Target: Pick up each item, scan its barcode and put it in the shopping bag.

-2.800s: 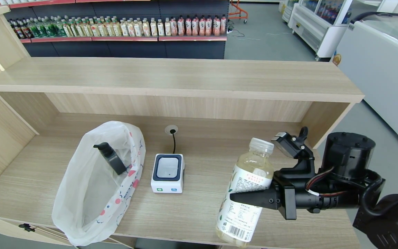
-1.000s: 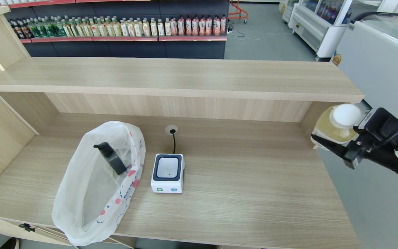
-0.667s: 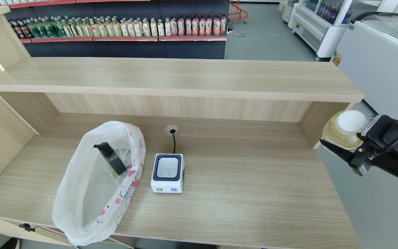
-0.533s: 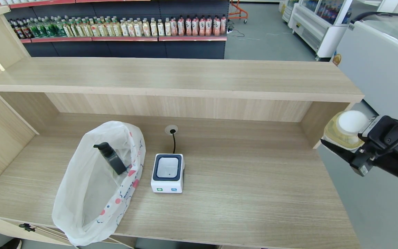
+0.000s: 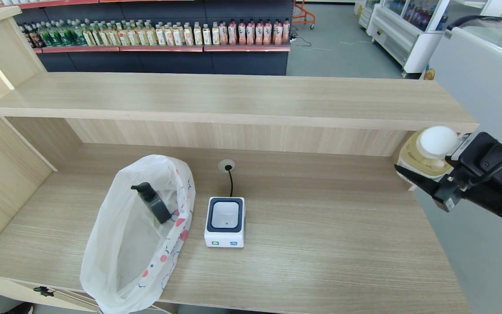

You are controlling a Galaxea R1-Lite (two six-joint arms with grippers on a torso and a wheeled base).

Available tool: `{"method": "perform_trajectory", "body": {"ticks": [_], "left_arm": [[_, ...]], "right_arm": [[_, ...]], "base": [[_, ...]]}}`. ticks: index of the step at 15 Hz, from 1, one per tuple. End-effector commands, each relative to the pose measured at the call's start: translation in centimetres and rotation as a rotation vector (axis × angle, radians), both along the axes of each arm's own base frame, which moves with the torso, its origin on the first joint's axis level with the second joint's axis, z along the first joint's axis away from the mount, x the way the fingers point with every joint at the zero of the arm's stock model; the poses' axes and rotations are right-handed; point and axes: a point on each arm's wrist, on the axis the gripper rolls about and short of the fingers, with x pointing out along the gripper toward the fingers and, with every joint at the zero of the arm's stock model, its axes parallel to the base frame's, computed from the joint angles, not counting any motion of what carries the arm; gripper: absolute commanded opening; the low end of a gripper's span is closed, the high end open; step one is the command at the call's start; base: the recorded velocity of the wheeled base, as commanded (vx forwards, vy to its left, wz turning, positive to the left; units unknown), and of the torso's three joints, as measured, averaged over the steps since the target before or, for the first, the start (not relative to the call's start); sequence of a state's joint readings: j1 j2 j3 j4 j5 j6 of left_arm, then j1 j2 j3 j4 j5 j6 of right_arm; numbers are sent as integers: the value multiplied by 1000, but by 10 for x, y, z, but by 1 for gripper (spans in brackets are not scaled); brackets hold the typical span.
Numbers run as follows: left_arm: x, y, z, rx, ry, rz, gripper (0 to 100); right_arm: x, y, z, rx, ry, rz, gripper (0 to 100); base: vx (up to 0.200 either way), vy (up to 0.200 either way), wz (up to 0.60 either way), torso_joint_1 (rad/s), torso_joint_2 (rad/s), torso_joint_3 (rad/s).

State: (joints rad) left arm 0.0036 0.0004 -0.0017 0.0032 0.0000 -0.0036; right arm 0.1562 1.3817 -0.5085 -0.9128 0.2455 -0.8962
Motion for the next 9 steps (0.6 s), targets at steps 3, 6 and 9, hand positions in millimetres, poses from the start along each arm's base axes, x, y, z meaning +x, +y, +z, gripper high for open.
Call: {"method": "perform_trajectory", "body": {"ticks": [3,6,9], "left_arm": [[0,0,0,2,0,1,100],[0,0,0,1,0,1,100],[0,0,0,1,0,1,100]], "right_arm": [[5,6,-4,16,26,22,0],[26,10,-2,38,43,29,0],[55,25,-8,67,77,74,0]], "base": [[0,200,0,-6,5,1],[0,200,0,4,2,7],[0,200,0,4,1,4]]}}
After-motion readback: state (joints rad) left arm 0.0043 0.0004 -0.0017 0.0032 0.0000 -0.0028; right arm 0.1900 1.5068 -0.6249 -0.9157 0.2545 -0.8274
